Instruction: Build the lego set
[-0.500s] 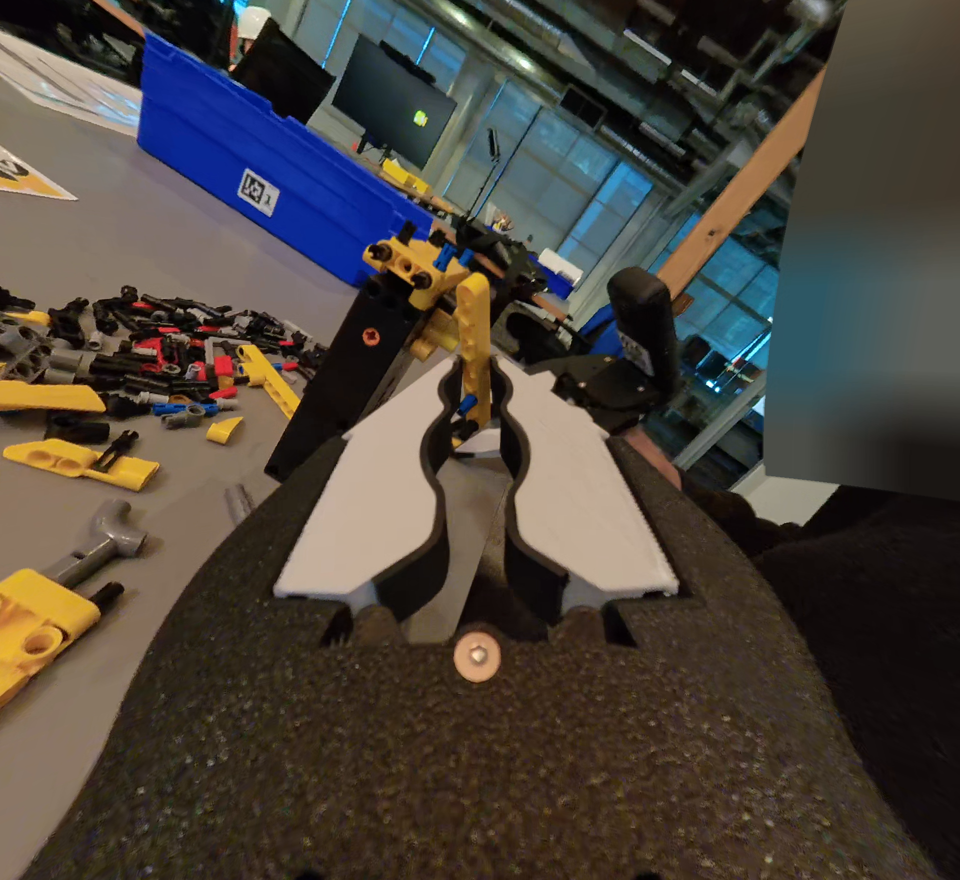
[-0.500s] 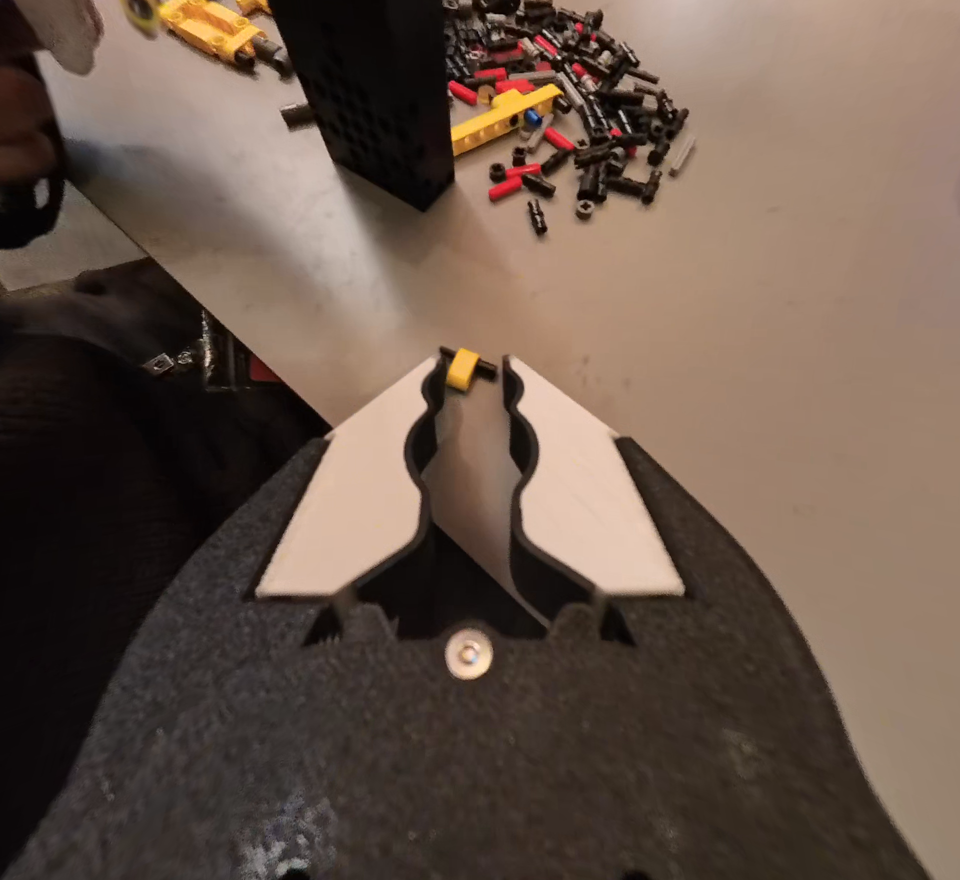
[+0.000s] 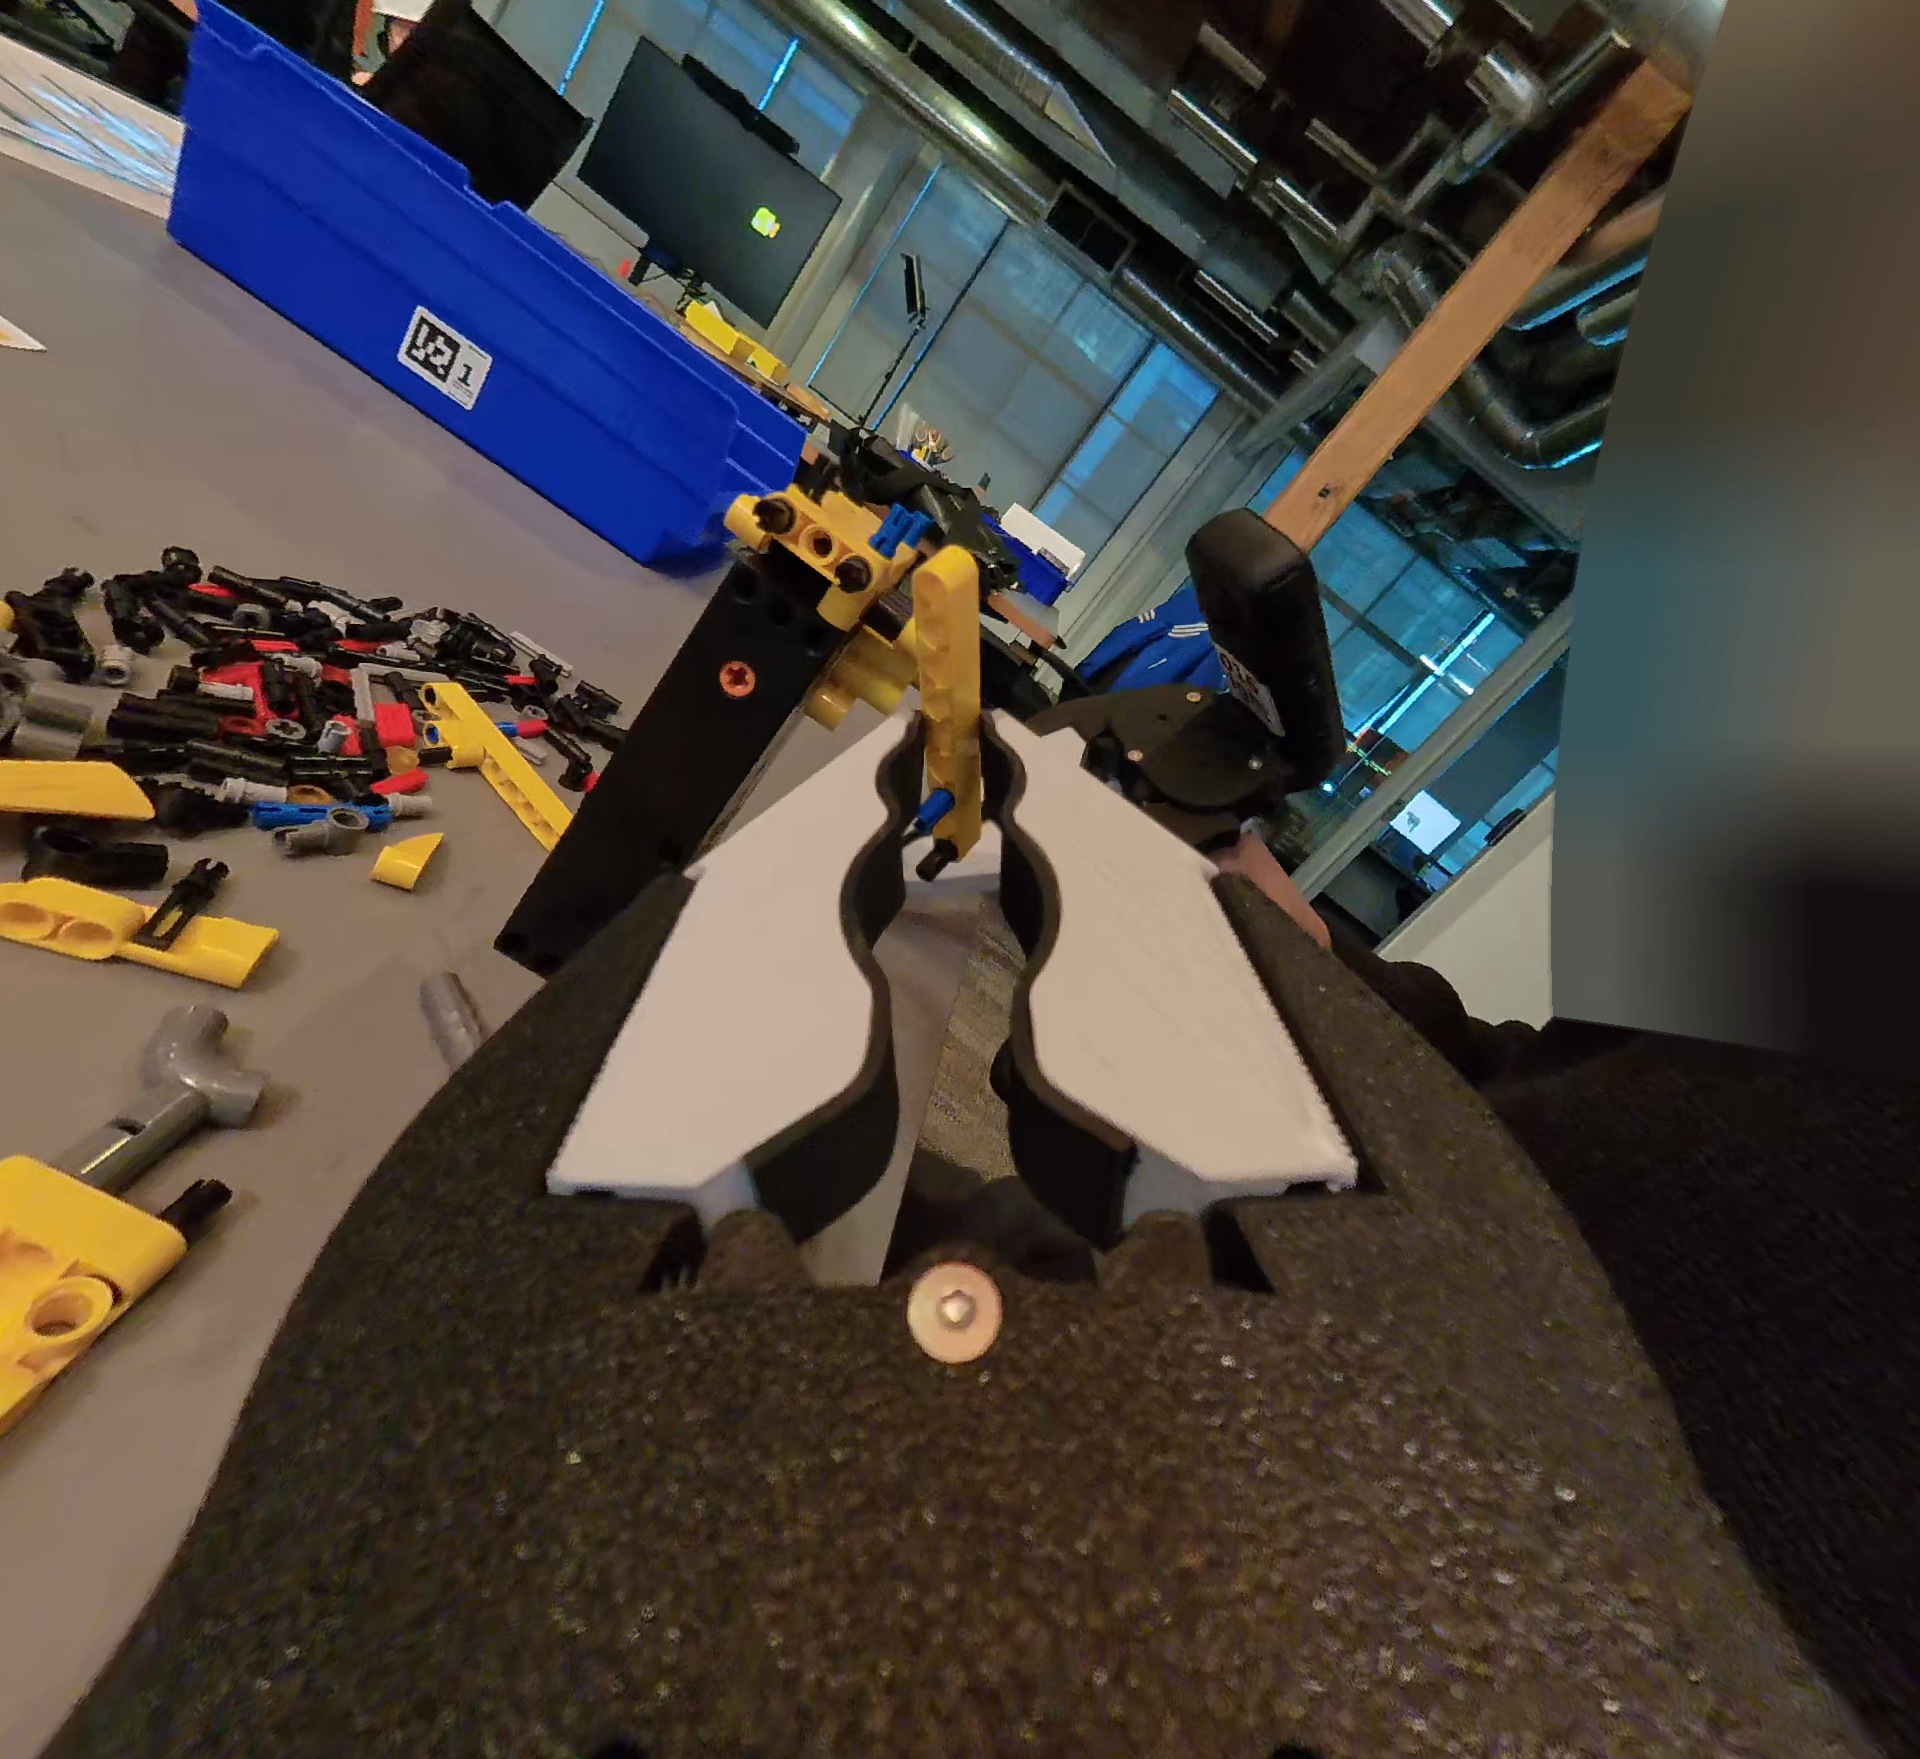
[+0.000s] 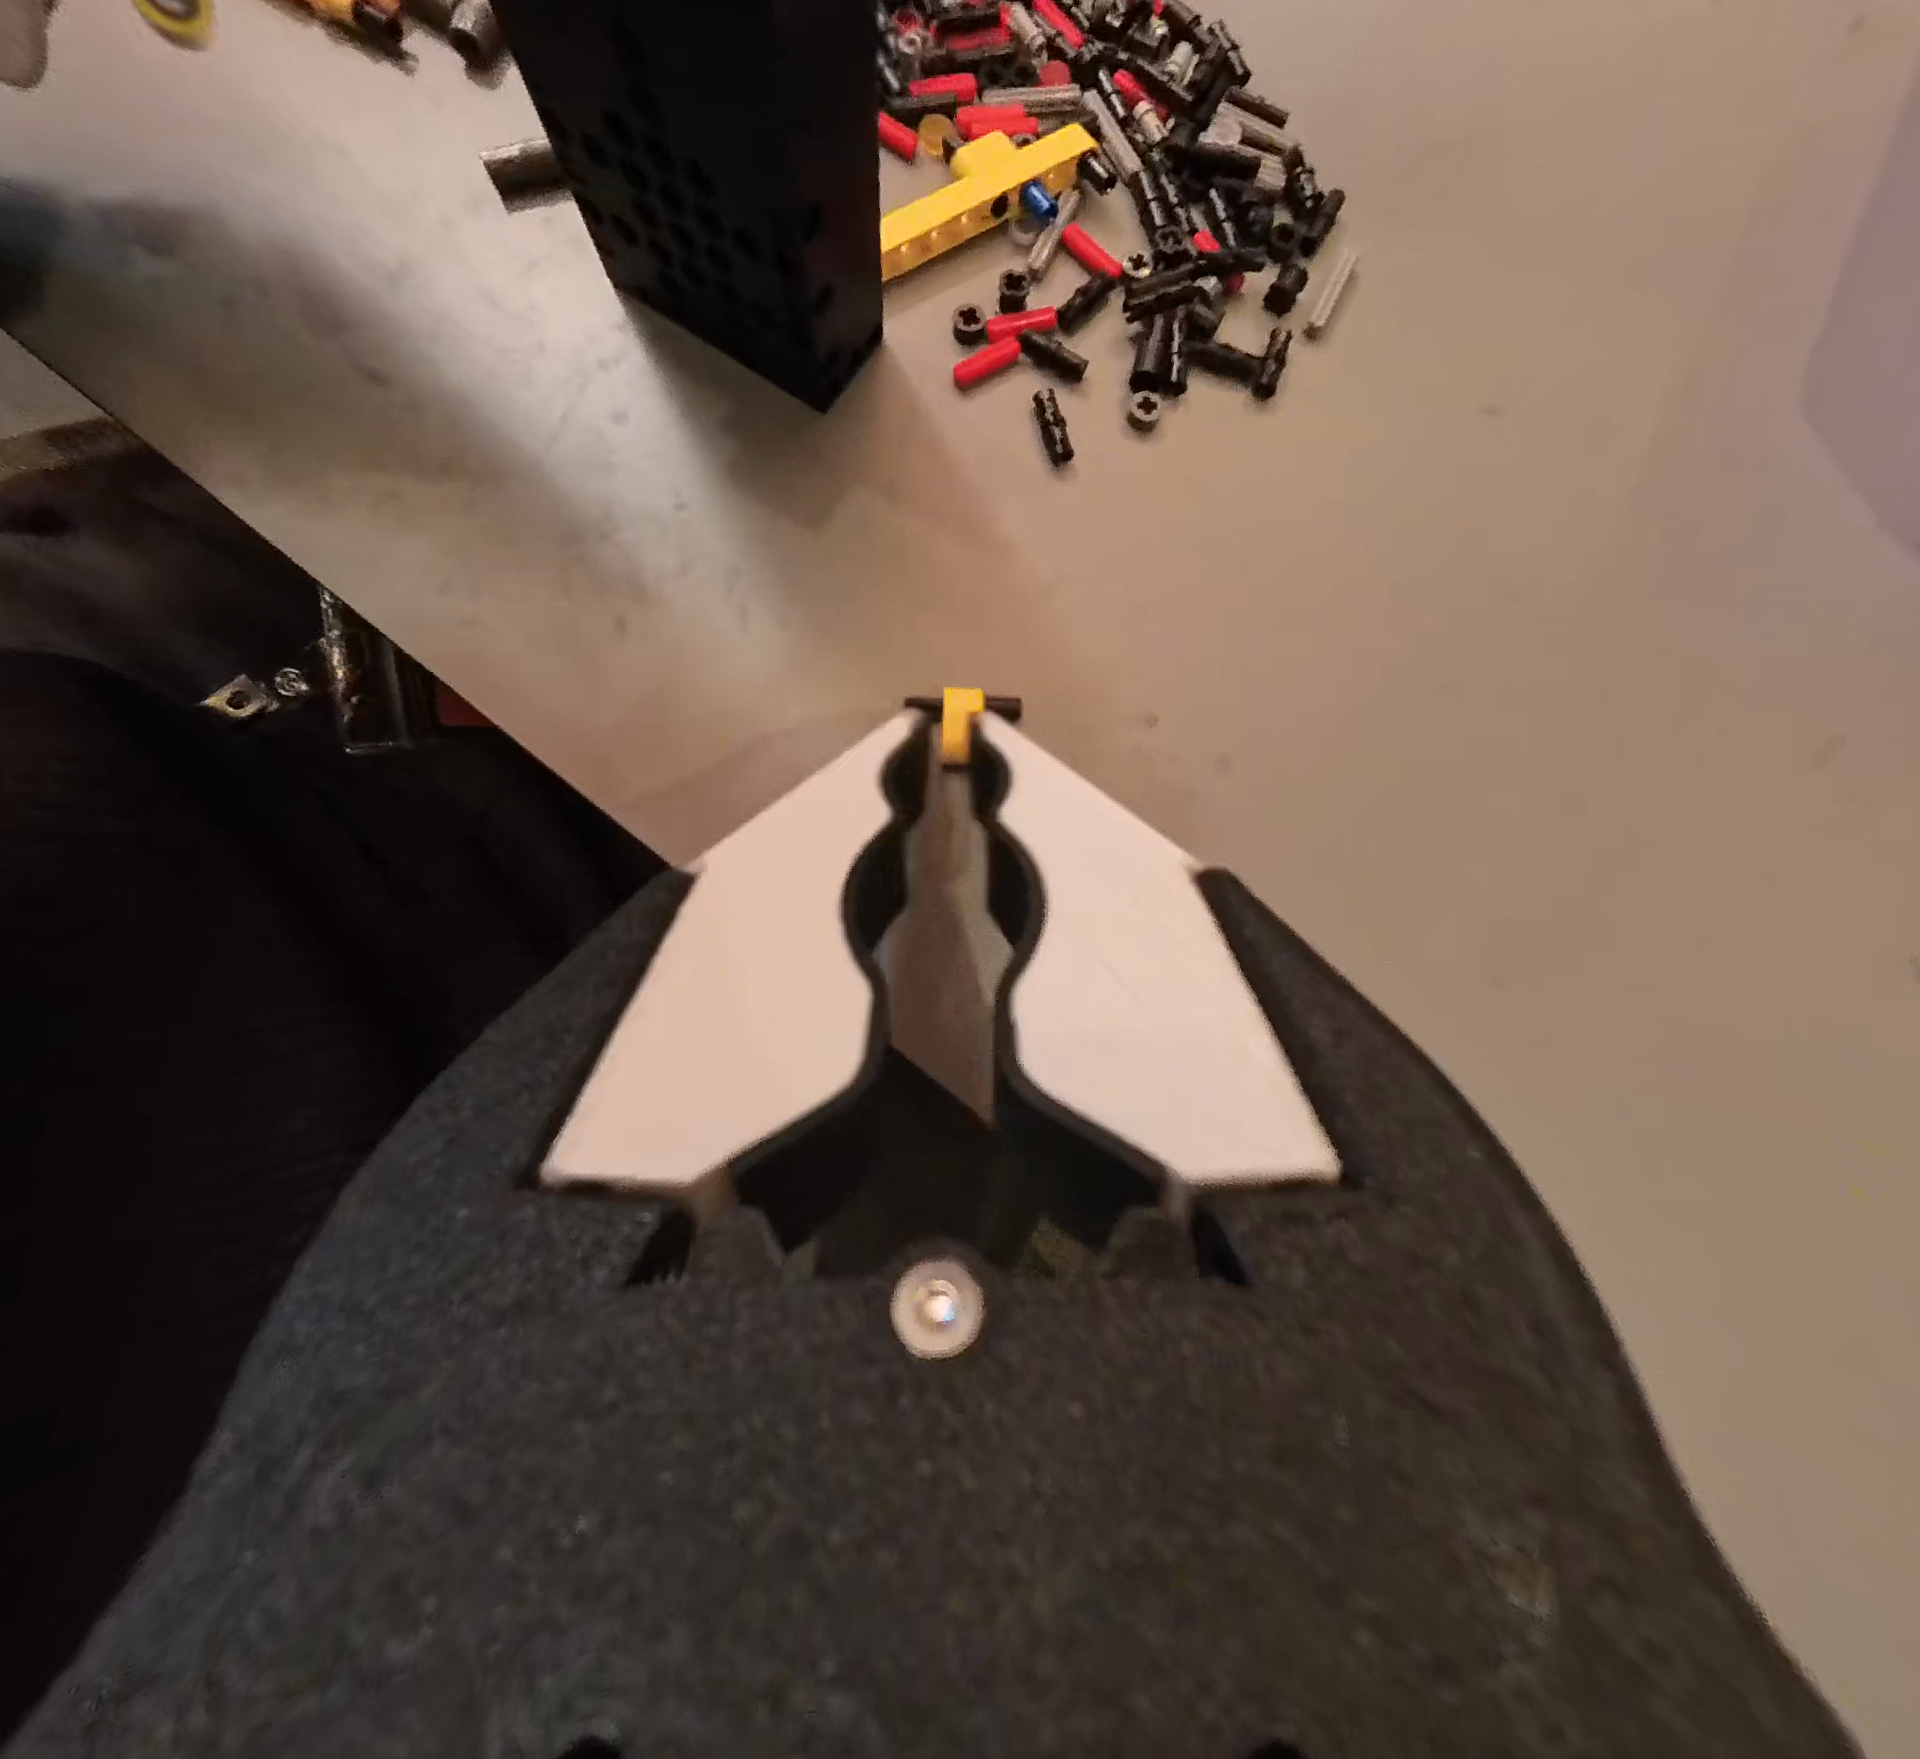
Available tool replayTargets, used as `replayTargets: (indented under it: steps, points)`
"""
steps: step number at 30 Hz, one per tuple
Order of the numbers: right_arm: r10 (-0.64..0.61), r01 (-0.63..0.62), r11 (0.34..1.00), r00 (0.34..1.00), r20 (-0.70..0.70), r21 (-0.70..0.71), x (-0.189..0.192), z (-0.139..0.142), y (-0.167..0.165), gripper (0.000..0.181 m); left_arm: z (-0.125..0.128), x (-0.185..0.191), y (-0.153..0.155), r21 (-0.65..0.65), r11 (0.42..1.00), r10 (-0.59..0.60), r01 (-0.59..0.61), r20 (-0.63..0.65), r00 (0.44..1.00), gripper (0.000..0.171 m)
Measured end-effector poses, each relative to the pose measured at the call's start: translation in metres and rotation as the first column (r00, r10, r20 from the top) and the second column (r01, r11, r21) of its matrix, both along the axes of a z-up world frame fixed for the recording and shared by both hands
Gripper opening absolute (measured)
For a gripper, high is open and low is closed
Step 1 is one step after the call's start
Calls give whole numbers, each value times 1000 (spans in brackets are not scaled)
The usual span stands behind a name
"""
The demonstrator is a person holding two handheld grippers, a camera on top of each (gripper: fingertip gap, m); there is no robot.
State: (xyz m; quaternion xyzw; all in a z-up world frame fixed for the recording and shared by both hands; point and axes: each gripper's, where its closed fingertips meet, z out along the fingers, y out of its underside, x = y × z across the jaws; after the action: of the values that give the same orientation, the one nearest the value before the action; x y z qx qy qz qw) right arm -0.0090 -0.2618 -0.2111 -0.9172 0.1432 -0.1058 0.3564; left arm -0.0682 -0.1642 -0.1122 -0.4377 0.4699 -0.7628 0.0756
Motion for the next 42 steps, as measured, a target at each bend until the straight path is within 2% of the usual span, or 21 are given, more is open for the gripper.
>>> replayTargets:
  steps: [1,7,12,15,18,21,24,31,42]
  points:
    - [-4,4,1000,1000,15,-13,2,-1,0,1,0,-1,-1,0,1000,-8,8,0,1000,10]
    - [-8,8,1000,1000,-7,-4,3,-1,0,1,1,0,1,-45,999,-28,28,-11,1000,10]
    - [-11,12,999,999,-37,32,3,0,1,1,1,-2,-2,-28,999,-39,39,-1,999,10]
    - [-9,11,999,999,-40,48,4,0,3,2,14,-17,-11,-9,996,-89,91,119,989,10]
    - [-3,5,999,999,-35,50,6,0,3,2,45,-42,-9,-95,988,-91,125,300,949,9]
    - [-2,4,998,1000,-30,59,7,0,5,2,54,-48,-8,-77,990,-81,114,346,935,9]
    - [-1,4,997,999,-36,73,8,0,8,2,47,-47,-9,-29,995,-75,91,345,936,9]
    - [-1,1,999,1000,-14,42,10,0,7,4,33,-48,-18,-86,989,-88,118,295,952,9]
    - [73,-72,997,997,-35,30,18,-1,8,5,21,-58,1,-59,997,57,-44,253,966,9]
